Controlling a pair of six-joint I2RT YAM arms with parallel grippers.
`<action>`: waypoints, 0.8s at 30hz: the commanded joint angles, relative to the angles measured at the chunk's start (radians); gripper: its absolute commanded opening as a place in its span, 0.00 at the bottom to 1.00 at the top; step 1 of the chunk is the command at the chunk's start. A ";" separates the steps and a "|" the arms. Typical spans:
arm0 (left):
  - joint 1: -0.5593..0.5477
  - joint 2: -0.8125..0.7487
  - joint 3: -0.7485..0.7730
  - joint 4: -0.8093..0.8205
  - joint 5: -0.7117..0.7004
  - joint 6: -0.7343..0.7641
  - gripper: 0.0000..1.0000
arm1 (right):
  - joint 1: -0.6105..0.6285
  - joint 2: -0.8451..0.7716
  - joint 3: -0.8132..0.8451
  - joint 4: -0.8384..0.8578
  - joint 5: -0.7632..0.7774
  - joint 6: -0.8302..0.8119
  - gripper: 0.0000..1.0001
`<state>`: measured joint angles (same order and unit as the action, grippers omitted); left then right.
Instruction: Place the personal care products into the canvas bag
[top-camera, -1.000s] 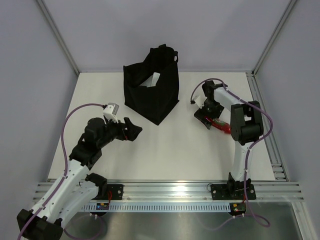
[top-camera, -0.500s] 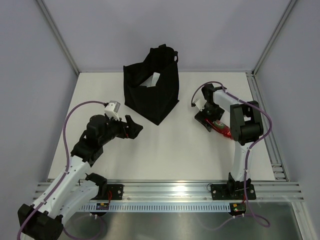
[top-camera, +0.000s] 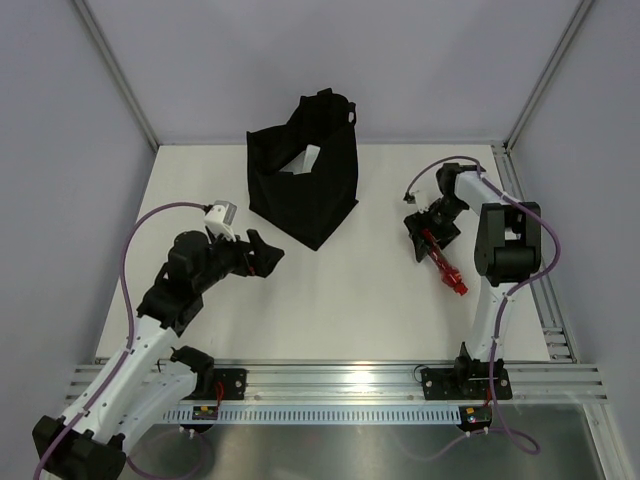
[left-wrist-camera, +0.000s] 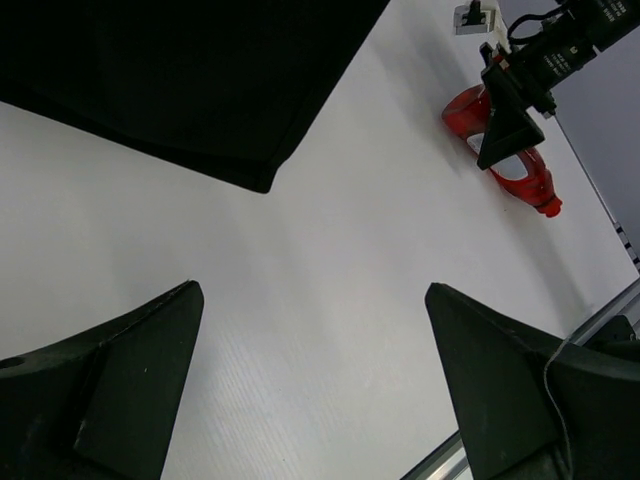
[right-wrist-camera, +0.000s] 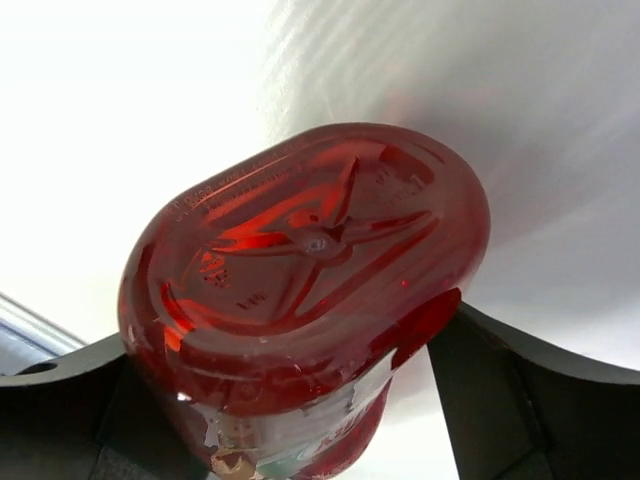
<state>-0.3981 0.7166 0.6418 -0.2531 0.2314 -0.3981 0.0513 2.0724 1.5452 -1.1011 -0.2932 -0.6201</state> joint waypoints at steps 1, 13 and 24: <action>0.002 0.024 0.059 0.032 0.016 -0.008 0.99 | -0.044 0.002 0.049 -0.098 -0.210 0.023 0.24; 0.001 0.046 0.045 0.120 0.075 -0.108 0.99 | -0.136 0.000 0.053 -0.149 -0.445 0.033 0.20; 0.002 0.040 0.035 0.135 0.120 -0.125 0.99 | -0.189 0.015 0.006 -0.122 -0.477 0.040 0.20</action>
<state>-0.3981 0.7593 0.6662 -0.1848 0.2985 -0.5068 -0.1329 2.0792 1.5517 -1.2167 -0.7437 -0.5964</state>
